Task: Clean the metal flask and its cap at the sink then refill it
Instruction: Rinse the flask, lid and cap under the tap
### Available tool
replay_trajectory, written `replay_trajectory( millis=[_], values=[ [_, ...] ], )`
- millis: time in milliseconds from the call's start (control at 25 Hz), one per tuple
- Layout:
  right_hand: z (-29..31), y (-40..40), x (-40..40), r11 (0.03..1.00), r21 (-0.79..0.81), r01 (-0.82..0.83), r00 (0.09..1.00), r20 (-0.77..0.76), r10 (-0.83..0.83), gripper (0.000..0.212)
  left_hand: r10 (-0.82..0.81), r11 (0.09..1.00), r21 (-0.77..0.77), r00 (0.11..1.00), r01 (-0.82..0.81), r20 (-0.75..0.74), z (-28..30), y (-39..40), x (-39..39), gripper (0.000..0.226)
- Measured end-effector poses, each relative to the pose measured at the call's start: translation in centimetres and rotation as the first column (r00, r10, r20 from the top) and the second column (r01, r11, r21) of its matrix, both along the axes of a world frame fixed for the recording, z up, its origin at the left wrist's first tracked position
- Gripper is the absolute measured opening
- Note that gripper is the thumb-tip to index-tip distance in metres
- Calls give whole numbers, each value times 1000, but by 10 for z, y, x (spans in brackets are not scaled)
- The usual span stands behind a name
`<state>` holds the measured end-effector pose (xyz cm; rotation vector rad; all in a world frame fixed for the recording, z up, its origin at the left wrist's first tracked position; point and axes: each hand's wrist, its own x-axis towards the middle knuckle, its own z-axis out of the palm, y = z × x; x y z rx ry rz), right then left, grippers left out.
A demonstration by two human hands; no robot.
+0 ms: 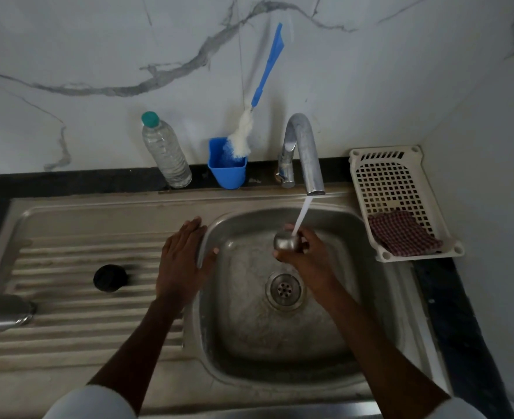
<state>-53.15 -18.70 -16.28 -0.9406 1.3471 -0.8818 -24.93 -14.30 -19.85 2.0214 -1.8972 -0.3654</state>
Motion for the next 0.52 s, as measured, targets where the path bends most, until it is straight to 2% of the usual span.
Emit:
replay_trajectory(
  millis=[80, 120, 200, 240, 320, 400, 440, 520],
  values=[
    [0, 1, -3, 997, -68, -25, 997, -73, 20, 63, 4, 1000, 11, 1000, -4, -17, 3, 0, -2, 60],
    [1, 1, -4, 997, -73, 13, 1000, -11, -14, 62, 25, 1000, 12, 997, -24, -70, 6, 0, -6, 60],
    [6, 0, -1, 993, 29, 114, 974, 196, -118, 49, 107, 994, 12, 934, -109, -342, 24, -4, -27, 54],
    [10, 0, 1, 990, 65, 126, 963, 229, -138, 42, 126, 991, 17, 853, -136, -507, 34, -11, -41, 49],
    [15, 3, 1, 997, 25, 72, 993, 88, -74, 41, 128, 989, 47, 679, -137, -722, 56, -32, -72, 45],
    [14, 8, -6, 993, -120, -15, 986, -165, -6, 55, 152, 988, 133, 508, -74, -848, 74, -59, -101, 58],
    [11, 11, -11, 980, -191, -51, 966, -258, 0, 60, 203, 976, 215, 417, -20, -886, 83, -73, -116, 67],
    [11, 18, -22, 959, -275, -67, 952, -307, -21, 68, 327, 930, 360, 283, 71, -902, 96, -95, -141, 81]
  ],
)
